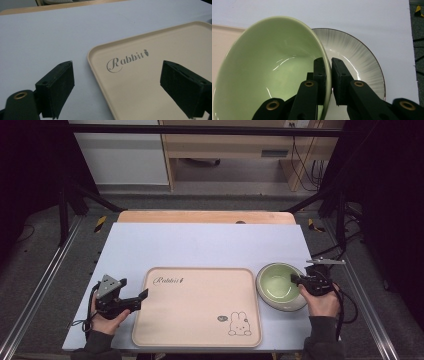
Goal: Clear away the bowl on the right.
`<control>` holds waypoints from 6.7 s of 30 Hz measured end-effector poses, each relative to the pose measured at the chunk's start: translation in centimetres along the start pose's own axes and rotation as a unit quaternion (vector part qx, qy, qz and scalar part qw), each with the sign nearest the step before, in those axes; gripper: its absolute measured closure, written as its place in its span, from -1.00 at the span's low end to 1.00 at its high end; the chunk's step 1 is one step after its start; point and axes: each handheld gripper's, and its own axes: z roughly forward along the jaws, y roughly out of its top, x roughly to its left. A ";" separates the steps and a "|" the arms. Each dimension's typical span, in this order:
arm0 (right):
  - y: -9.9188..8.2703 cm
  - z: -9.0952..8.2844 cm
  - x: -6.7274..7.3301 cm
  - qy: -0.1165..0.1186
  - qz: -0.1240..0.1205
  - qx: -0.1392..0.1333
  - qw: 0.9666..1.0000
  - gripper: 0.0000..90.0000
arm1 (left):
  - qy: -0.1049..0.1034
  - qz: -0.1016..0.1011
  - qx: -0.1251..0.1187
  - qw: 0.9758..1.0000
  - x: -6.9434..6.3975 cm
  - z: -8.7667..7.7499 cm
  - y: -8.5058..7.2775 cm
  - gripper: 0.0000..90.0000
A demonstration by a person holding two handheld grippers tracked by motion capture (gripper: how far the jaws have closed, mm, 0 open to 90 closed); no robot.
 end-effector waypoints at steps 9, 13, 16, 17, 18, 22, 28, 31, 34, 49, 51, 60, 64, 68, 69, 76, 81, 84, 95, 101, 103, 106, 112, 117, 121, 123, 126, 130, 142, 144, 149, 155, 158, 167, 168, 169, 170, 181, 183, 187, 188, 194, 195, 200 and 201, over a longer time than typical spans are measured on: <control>0.2 -0.5 0.5 0.014 -0.008 -0.008 1.000 0.83 | 0.000 -0.002 -0.003 1.000 0.1 -0.1 0.0 -0.74; 0.3 -0.7 0.9 0.022 -0.008 -0.011 1.000 0.83 | 0.000 -0.001 -0.003 1.000 0.1 -0.1 0.1 -0.74; 0.4 -0.8 1.1 0.029 -0.009 -0.014 0.999 0.83 | 0.000 -0.001 -0.003 1.000 0.0 -0.1 0.0 -0.74; 0.4 -0.9 1.2 0.031 -0.008 -0.014 0.999 0.83 | 0.000 -0.001 -0.004 1.000 0.0 -0.1 0.0 -0.74; 0.4 -0.9 1.3 0.033 -0.011 -0.015 0.999 0.83 | 0.000 -0.001 -0.004 1.000 0.0 -0.1 0.0 -0.74; 0.6 -1.0 1.8 0.037 -0.018 -0.018 0.999 0.83 | -0.001 0.002 -0.004 1.000 0.0 -0.2 0.1 -0.74; 0.7 -1.1 2.5 0.047 -0.028 -0.019 0.998 0.83 | -0.001 0.002 -0.004 1.000 0.0 -0.2 0.1 -0.74; 0.8 -1.0 3.0 0.052 -0.031 -0.018 0.998 0.83 | -0.001 0.003 -0.003 1.000 0.0 -0.1 0.0 -0.74; 0.8 -1.0 3.4 0.061 -0.033 -0.018 0.997 0.83 | -0.001 0.003 -0.002 1.000 0.0 -0.1 0.0 -0.74; 1.3 -1.1 5.7 0.088 -0.052 -0.022 0.995 0.83 | -0.006 -0.001 -0.006 1.000 0.1 -0.3 0.1 -0.74; 1.4 -1.1 6.0 0.091 -0.055 -0.022 0.994 0.83 | -0.007 0.000 -0.006 1.000 0.0 -0.3 0.1 -0.74; 1.9 -0.3 7.8 0.100 -0.068 -0.012 0.993 0.83 | -0.014 0.004 -0.010 1.000 -0.1 -0.4 0.3 -0.75; 2.3 0.1 8.7 0.108 -0.076 -0.014 0.991 0.83 | -0.016 0.008 -0.009 1.000 -0.3 -0.4 0.3 -0.75; 2.7 0.6 9.5 0.114 -0.083 -0.014 0.990 0.83 | -0.017 0.009 -0.009 1.000 -0.3 -0.4 0.3 -0.75; 2.8 0.7 9.7 0.117 -0.083 -0.013 0.990 0.83 | -0.017 0.008 -0.009 1.000 -0.3 -0.4 0.3 -0.75; 3.3 1.4 10.8 0.125 -0.091 -0.013 0.988 0.83 | -0.017 0.010 -0.008 1.000 -0.3 -0.4 0.3 -0.75; 3.5 1.9 11.4 0.125 -0.097 -0.013 0.987 0.83 | -0.017 0.010 -0.008 1.000 -0.4 -0.4 0.3 -0.75; 3.6 2.2 11.8 0.127 -0.095 -0.008 0.987 0.83 | -0.018 0.010 -0.009 1.000 -0.4 -0.4 0.3 -0.75; 3.9 3.6 13.0 0.134 -0.097 0.000 0.986 0.83 | -0.018 0.009 -0.008 1.000 -0.4 -0.3 0.3 -0.75; 3.9 4.3 13.6 0.137 -0.103 0.002 0.985 0.83 | -0.018 0.010 -0.008 1.000 -0.3 -0.3 0.3 -0.75; 3.9 4.6 13.8 0.136 -0.102 0.004 0.985 0.83 | -0.018 0.010 -0.008 1.000 -0.3 -0.3 0.3 -0.75; 3.9 5.0 14.2 0.137 -0.105 0.006 0.985 0.83 | -0.018 0.009 -0.007 1.000 -0.3 -0.3 0.3 -0.75; 4.0 5.6 14.6 0.136 -0.105 0.009 0.985 0.83 | -0.018 0.009 -0.008 1.000 -0.3 -0.4 0.3 -0.75; 3.9 6.1 15.0 0.140 -0.104 0.011 0.985 0.83 | -0.018 0.009 -0.007 1.000 -0.3 -0.3 0.3 -0.75; 3.9 6.6 15.3 0.137 -0.106 0.014 0.985 0.83 | -0.018 0.009 -0.007 1.000 -0.3 -0.3 0.3 -0.74; 3.9 6.8 15.5 0.139 -0.106 0.014 0.985 0.83 | -0.019 0.009 -0.007 1.000 -0.3 -0.3 0.2 -0.74; 3.9 7.1 15.6 0.141 -0.104 0.014 0.984 0.83 | -0.019 0.008 -0.007 1.000 -0.3 -0.3 0.2 -0.75; 3.9 7.5 15.8 0.141 -0.104 0.018 0.984 0.83 | -0.019 0.008 -0.007 1.000 -0.3 -0.3 0.2 -0.74; 3.8 8.6 16.4 0.147 -0.099 0.026 0.984 0.83 | -0.020 0.008 -0.006 1.000 -0.3 -0.2 0.2 -0.74; 3.8 8.8 16.5 0.150 -0.098 0.027 0.983 0.83 | -0.020 0.008 -0.006 1.000 -0.3 -0.2 0.2 -0.74; 3.7 9.3 16.9 0.154 -0.096 0.032 0.983 0.83 | -0.020 0.007 -0.006 1.000 -0.3 -0.2 0.2 -0.74; 3.5 9.8 17.3 0.153 -0.095 0.041 0.983 0.82 | -0.020 0.007 -0.006 1.000 -0.2 -0.3 0.2 -0.74; 3.4 10.0 17.3 0.153 -0.099 0.042 0.982 0.82 | -0.020 0.007 -0.006 1.000 -0.2 -0.2 0.2 -0.74; 3.1 10.6 17.3 0.155 -0.093 0.050 0.982 0.83 | -0.019 0.007 -0.006 1.000 -0.2 -0.2 0.1 -0.74; 3.1 10.7 17.2 0.157 -0.095 0.048 0.982 0.83 | -0.019 0.008 -0.004 1.000 -0.2 -0.2 0.1 -0.74; 3.2 10.7 17.2 0.156 -0.093 0.050 0.982 0.83 | -0.019 0.009 -0.004 1.000 -0.3 -0.2 0.1 -0.74; 3.1 10.7 17.2 0.156 -0.094 0.050 0.982 0.83 | -0.019 0.009 -0.005 1.000 -0.3 -0.2 0.1 -0.74; 3.0 11.2 17.2 0.146 -0.094 0.053 0.983 0.85 | -0.020 0.010 -0.003 1.000 -0.3 -0.1 0.1 -0.74; 3.0 11.3 17.1 0.145 -0.098 0.052 0.983 0.85 | -0.020 0.009 -0.003 1.000 -0.3 -0.1 0.1 -0.74; 2.9 11.3 17.2 0.141 -0.095 0.055 0.984 0.85 | -0.020 0.010 -0.002 1.000 -0.3 -0.1 0.1 -0.74; 2.9 11.4 17.1 0.141 -0.096 0.055 0.984 0.85 | -0.020 0.010 -0.002 1.000 -0.3 -0.1 0.1 -0.74; 2.9 11.5 17.1 0.138 -0.099 0.055 0.984 0.85 | -0.020 0.010 -0.001 1.000 -0.3 -0.1 0.1 -0.74; 2.8 11.5 17.1 0.139 -0.096 0.055 0.984 0.85 | -0.020 0.009 -0.002 1.000 -0.3 -0.1 0.1 -0.74; 2.7 11.5 17.0 0.140 -0.096 0.051 0.984 0.85 | -0.021 0.010 -0.001 1.000 -0.3 -0.1 0.1 -0.74; 2.7 11.5 17.0 0.139 -0.097 0.050 0.984 0.85 | -0.021 0.010 -0.001 1.000 -0.3 -0.1 0.1 -0.74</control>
